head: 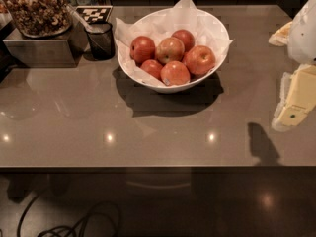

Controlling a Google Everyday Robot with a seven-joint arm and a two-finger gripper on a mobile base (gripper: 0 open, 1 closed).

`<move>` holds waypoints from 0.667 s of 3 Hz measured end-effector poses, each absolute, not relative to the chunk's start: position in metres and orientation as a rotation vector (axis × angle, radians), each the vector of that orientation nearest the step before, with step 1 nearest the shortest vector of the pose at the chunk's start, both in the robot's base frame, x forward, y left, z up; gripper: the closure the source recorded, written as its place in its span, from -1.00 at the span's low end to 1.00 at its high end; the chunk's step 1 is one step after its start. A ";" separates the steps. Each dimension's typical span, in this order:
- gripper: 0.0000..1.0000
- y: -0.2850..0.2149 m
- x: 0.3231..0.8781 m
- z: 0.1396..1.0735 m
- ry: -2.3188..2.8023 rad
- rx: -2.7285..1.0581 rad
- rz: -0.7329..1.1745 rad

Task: Pick apple from white bowl

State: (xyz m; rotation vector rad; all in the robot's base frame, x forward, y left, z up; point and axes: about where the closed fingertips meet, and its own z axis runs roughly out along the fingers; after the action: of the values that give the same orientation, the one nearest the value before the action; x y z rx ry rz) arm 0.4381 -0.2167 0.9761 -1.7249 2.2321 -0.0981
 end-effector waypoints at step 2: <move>-1.00 -0.214 0.443 0.979 2.224 -1.677 -0.065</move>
Offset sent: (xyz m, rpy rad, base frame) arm 0.0113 0.0059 0.0029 0.1151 -0.0124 -0.0486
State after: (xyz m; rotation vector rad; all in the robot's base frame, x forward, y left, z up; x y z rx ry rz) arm 0.4426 -0.2137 0.9792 -1.6771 2.2243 -0.0653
